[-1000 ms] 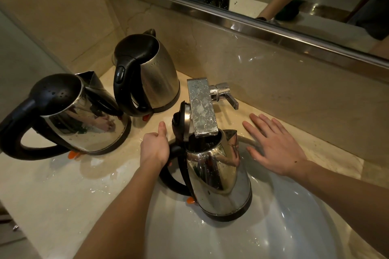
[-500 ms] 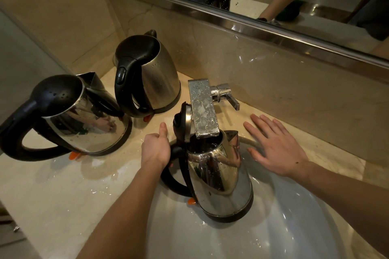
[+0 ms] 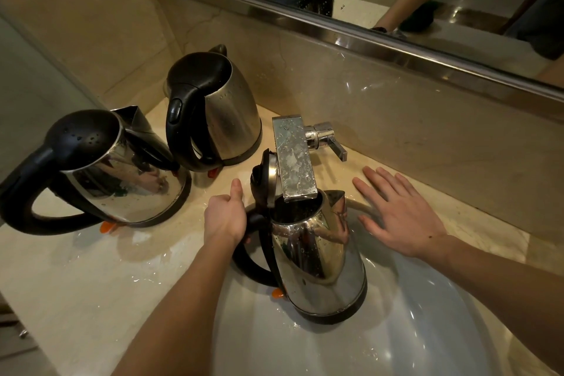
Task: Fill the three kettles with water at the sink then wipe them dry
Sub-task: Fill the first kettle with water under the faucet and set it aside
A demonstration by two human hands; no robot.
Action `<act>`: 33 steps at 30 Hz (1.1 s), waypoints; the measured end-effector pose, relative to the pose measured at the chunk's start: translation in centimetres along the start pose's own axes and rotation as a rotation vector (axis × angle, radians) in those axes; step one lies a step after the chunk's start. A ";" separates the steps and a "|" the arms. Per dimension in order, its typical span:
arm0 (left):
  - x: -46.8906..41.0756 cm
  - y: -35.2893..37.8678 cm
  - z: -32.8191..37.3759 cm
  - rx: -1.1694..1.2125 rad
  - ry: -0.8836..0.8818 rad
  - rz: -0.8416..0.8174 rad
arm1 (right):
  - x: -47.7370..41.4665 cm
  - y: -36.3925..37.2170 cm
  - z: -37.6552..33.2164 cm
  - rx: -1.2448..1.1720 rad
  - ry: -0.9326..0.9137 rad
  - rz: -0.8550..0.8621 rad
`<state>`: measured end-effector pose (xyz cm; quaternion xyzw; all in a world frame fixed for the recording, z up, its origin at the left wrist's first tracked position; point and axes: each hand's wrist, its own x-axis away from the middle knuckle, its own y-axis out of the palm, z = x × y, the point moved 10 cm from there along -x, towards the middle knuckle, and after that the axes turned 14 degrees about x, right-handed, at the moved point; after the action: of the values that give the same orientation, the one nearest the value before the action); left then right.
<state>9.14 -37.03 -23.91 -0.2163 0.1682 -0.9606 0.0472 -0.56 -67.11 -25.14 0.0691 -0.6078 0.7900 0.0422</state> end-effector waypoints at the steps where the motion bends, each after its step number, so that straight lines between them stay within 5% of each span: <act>1: 0.0 0.0 0.0 -0.001 -0.001 0.001 | 0.0 0.0 0.0 -0.001 0.000 0.004; 33: 0.2 -0.1 -0.1 -0.022 -0.021 0.004 | 0.0 -0.2 0.0 0.012 0.003 0.001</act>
<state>8.96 -36.91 -23.86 -0.2267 0.1789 -0.9561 0.0485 -0.50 -67.08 -24.97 0.0679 -0.6031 0.7937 0.0421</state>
